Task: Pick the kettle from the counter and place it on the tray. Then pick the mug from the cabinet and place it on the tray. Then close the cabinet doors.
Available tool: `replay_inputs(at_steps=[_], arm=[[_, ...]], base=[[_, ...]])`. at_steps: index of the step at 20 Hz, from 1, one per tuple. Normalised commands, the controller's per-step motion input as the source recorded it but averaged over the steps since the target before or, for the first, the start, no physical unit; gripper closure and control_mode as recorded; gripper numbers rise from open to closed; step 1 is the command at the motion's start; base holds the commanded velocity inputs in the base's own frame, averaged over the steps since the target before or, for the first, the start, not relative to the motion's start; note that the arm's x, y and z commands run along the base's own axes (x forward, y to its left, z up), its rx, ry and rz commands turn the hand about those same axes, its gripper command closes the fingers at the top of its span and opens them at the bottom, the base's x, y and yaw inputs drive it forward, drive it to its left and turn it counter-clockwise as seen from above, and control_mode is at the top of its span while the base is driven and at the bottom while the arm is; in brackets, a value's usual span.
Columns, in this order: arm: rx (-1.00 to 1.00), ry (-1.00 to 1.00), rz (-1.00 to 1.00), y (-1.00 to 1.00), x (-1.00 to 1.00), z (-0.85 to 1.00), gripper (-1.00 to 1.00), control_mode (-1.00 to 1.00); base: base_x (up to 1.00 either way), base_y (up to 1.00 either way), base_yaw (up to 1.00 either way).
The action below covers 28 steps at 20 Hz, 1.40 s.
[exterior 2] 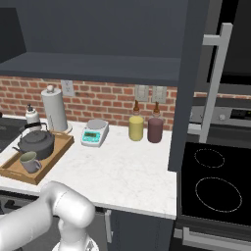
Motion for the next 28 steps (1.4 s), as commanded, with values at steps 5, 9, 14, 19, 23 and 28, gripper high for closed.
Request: replay_inputs(at_steps=[5,9,14,19,23,28], arm=[[-0.04,0.04,-0.23,-0.61,0.00,0.00,-1.00,-1.00],[-0.03,0.00,-0.21,-0.68,0.09,0.00,-1.00,-1.00],[0.00,0.00,-0.20,-0.76,0.17,0.00,-1.00,-1.00],[0.00,0.00,-0.21,-0.79,0.45,-0.02,-1.00,-1.00],[0.00,0.00,-0.19,-0.78,0.52,-0.05,-1.00,-1.00],[0.00,0.00,-0.16,-0.73,0.57,-0.03,-1.00,-1.00]], base=[[0.00,0.00,0.00],[0.00,0.00,0.00],[0.00,0.00,0.00],[0.00,0.00,0.00],[0.00,0.00,0.00],[0.00,0.00,0.00]])
